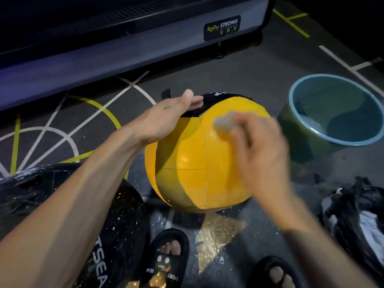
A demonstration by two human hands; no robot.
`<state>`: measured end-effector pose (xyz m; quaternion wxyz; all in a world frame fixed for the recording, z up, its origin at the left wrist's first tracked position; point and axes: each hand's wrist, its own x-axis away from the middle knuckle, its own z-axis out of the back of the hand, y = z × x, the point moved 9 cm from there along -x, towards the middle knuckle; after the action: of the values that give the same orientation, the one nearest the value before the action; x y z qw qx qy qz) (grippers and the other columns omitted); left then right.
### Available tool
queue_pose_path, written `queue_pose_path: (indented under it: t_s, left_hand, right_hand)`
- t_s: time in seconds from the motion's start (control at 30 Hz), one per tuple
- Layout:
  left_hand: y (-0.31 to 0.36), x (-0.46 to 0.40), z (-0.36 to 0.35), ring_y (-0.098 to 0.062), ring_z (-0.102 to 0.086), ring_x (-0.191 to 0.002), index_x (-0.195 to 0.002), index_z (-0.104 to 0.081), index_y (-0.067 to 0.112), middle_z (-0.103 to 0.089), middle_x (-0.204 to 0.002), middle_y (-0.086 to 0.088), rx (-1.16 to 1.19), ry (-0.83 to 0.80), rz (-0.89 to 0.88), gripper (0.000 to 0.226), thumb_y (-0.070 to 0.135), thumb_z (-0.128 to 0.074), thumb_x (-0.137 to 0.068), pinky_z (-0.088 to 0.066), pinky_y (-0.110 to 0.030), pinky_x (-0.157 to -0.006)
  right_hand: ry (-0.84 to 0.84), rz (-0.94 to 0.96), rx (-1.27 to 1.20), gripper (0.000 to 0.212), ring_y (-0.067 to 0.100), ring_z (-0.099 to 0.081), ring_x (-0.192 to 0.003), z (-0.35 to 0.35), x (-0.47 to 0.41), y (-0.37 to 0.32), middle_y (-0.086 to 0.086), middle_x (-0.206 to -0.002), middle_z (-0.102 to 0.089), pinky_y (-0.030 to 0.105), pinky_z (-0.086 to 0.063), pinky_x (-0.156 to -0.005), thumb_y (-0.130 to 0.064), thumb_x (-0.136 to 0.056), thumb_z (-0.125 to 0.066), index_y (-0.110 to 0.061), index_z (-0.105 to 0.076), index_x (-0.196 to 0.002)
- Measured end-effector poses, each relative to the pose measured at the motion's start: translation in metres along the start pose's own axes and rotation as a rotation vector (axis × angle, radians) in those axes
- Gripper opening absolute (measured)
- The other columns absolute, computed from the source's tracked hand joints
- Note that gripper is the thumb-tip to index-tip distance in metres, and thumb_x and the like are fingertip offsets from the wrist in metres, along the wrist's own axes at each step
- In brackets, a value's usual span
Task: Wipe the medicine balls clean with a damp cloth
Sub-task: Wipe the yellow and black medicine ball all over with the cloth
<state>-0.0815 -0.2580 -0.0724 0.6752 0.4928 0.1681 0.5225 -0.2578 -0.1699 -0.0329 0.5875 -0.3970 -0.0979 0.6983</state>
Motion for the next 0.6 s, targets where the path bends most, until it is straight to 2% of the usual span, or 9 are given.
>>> queue_pose_path:
  t_s: [0.07, 0.1, 0.13, 0.2, 0.33, 0.47, 0.53, 0.6]
  left_hand:
    - [0.001, -0.005, -0.001, 0.011, -0.036, -0.141, -0.154, -0.044, 0.037, -0.05, -0.15, 0.028, -0.015, -0.039, -0.006, 0.054, 0.057, -0.021, -0.109, -0.025, -0.022, -0.111]
    - [0.002, -0.007, 0.0, 0.01, -0.037, -0.141, -0.155, -0.043, 0.037, -0.048, -0.151, 0.027, -0.033, -0.056, -0.014, 0.054, 0.059, -0.026, -0.108, -0.027, -0.023, -0.114]
    - [0.004, -0.008, 0.001, 0.008, -0.037, -0.142, -0.155, -0.042, 0.038, -0.046, -0.153, 0.026, -0.067, -0.073, -0.027, 0.056, 0.062, -0.033, -0.106, -0.027, -0.026, -0.118]
    - [0.005, -0.009, 0.002, 0.005, -0.035, -0.144, -0.155, -0.039, 0.044, -0.04, -0.157, 0.026, -0.147, -0.128, -0.044, 0.067, 0.071, -0.051, -0.095, -0.026, -0.034, -0.123]
    - [0.007, -0.013, 0.002, -0.001, -0.03, -0.148, -0.151, -0.034, 0.06, -0.031, -0.162, 0.028, -0.246, -0.193, -0.033, 0.083, 0.072, -0.071, -0.078, -0.025, -0.04, -0.124]
    - [0.006, -0.019, 0.006, -0.001, -0.036, -0.145, -0.154, -0.035, 0.053, -0.035, -0.16, 0.027, -0.223, -0.159, -0.031, 0.083, 0.053, -0.08, -0.084, -0.03, -0.033, -0.121]
    - [0.004, -0.02, 0.003, -0.003, -0.036, -0.146, -0.154, -0.035, 0.053, -0.036, -0.16, 0.024, -0.253, -0.105, -0.041, 0.081, 0.052, -0.079, -0.085, -0.03, -0.038, -0.122]
    - [0.003, -0.019, -0.001, -0.007, -0.038, -0.146, -0.153, -0.035, 0.053, -0.037, -0.161, 0.021, -0.301, -0.04, -0.047, 0.08, 0.059, -0.075, -0.084, -0.031, -0.044, -0.123]
  right_hand:
    - [-0.142, 0.279, 0.028, 0.02, 0.023, -0.062, -0.114, -0.043, 0.05, -0.043, 0.001, -0.118, -0.07, 0.038, -0.047, -0.091, -0.001, -0.099, -0.054, -0.012, -0.07, -0.104]
    - [-0.197, 0.395, 0.036, 0.025, 0.024, -0.062, -0.119, -0.055, 0.075, -0.058, 0.001, -0.122, -0.07, 0.037, -0.048, -0.092, -0.003, -0.101, -0.049, -0.012, -0.072, -0.103]
    - [-0.241, 0.453, 0.036, 0.03, 0.022, -0.061, -0.121, -0.06, 0.092, -0.062, 0.0, -0.125, -0.07, 0.036, -0.049, -0.093, -0.007, -0.106, -0.044, -0.012, -0.074, -0.105]
    - [-0.262, 0.452, 0.05, 0.036, 0.02, -0.061, -0.121, -0.053, 0.103, -0.049, 0.0, -0.131, -0.068, 0.036, -0.051, -0.096, -0.013, -0.11, -0.04, -0.011, -0.076, -0.111]
    - [-0.148, 0.325, 0.103, 0.03, 0.023, -0.064, -0.119, -0.023, 0.084, -0.005, 0.002, -0.134, -0.067, 0.034, -0.048, -0.104, 0.007, -0.094, -0.058, -0.007, -0.076, -0.114]
    - [0.019, 0.206, 0.062, 0.024, 0.019, -0.065, -0.117, 0.008, 0.055, 0.03, 0.003, -0.13, -0.067, 0.026, -0.042, -0.101, 0.002, -0.091, -0.061, -0.004, -0.073, -0.112]
    - [0.14, -0.027, -0.013, 0.018, 0.016, -0.063, -0.116, 0.025, 0.051, 0.061, 0.0, -0.127, -0.067, 0.03, -0.048, -0.098, -0.006, -0.098, -0.062, -0.007, -0.07, -0.114]
    - [0.262, -0.302, -0.118, 0.014, 0.015, -0.063, -0.106, 0.037, 0.055, 0.087, -0.002, -0.118, -0.066, 0.04, -0.054, -0.092, -0.016, -0.1, -0.065, -0.012, -0.069, -0.113]
